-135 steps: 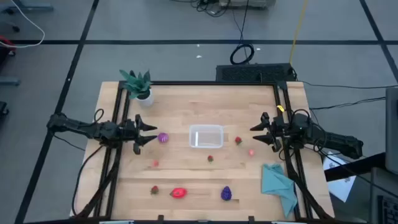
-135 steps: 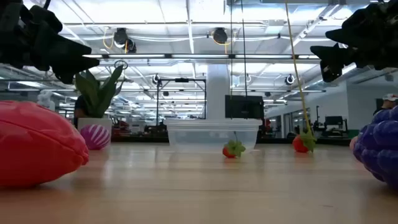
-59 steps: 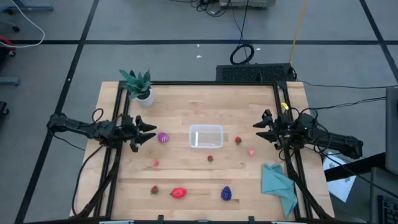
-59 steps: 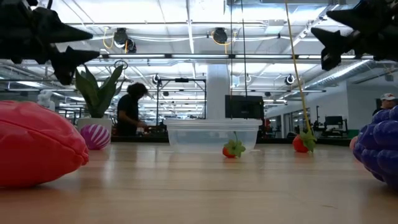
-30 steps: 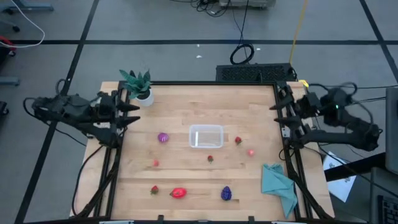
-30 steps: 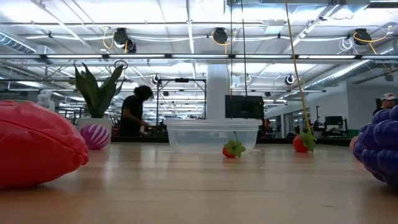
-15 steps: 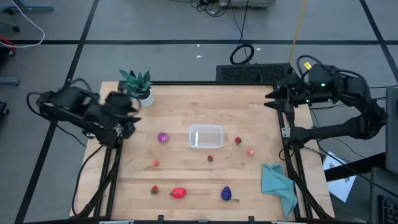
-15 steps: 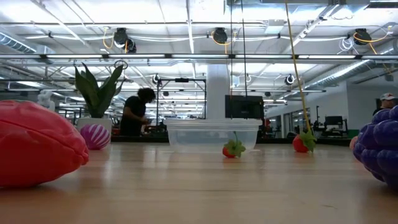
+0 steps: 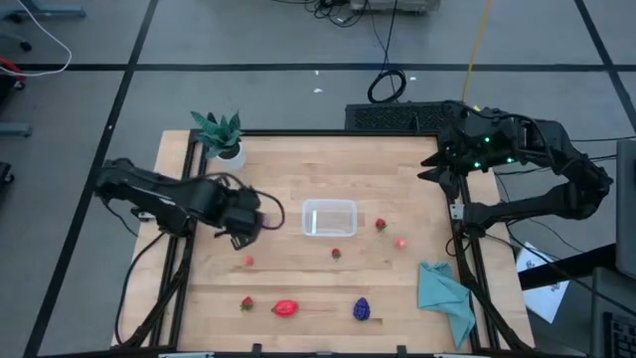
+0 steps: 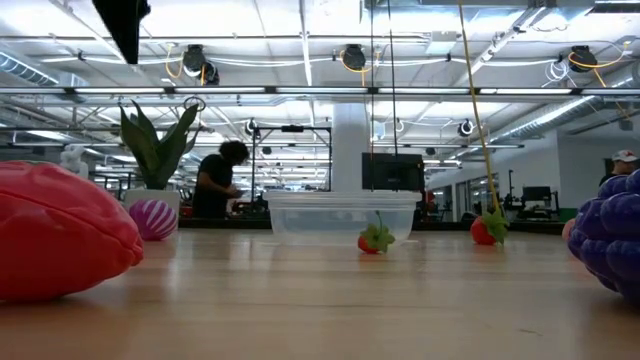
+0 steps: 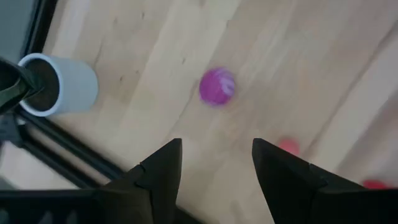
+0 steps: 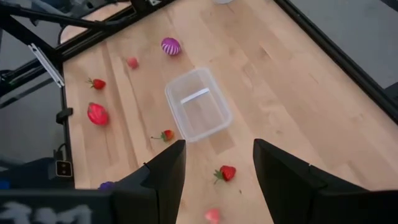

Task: Pick and placing Produce into tupperware
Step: Put the purple onion into the transparent bin

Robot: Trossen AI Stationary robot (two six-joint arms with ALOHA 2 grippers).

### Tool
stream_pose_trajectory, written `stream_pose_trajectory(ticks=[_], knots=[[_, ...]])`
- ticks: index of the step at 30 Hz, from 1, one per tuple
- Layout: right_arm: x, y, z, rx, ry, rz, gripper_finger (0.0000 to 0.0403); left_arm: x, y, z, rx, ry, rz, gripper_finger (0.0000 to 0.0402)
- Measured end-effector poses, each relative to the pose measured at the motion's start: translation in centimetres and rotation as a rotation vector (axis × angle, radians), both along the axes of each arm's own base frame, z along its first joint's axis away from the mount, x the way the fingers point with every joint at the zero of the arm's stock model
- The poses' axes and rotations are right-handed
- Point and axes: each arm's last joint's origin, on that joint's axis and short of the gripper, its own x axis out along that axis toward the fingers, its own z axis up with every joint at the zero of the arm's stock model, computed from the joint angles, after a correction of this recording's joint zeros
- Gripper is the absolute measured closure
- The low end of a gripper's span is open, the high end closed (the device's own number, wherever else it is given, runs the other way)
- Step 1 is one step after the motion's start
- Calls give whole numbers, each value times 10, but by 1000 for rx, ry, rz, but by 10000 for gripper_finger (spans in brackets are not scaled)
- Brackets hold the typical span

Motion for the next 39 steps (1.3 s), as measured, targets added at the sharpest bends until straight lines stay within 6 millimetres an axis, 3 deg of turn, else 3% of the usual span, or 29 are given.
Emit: stream_pose_trajectory(ticks=[6,13,20,32,39], knots=[[-4,1,1,12,-13,-14,222,11,-3,-31,47,109,-35,199],[-4,1,1,26,-15,-27,222,19,-5,-51,34,90,-91,199],[-4,1,1,26,-15,-27,222,19,5,-67,47,128,-85,195],[-4,1,1,27,-15,-26,222,27,28,-75,64,101,-83,104],[-4,1,1,27,-15,-27,222,38,34,-82,12,10,-117,96]])
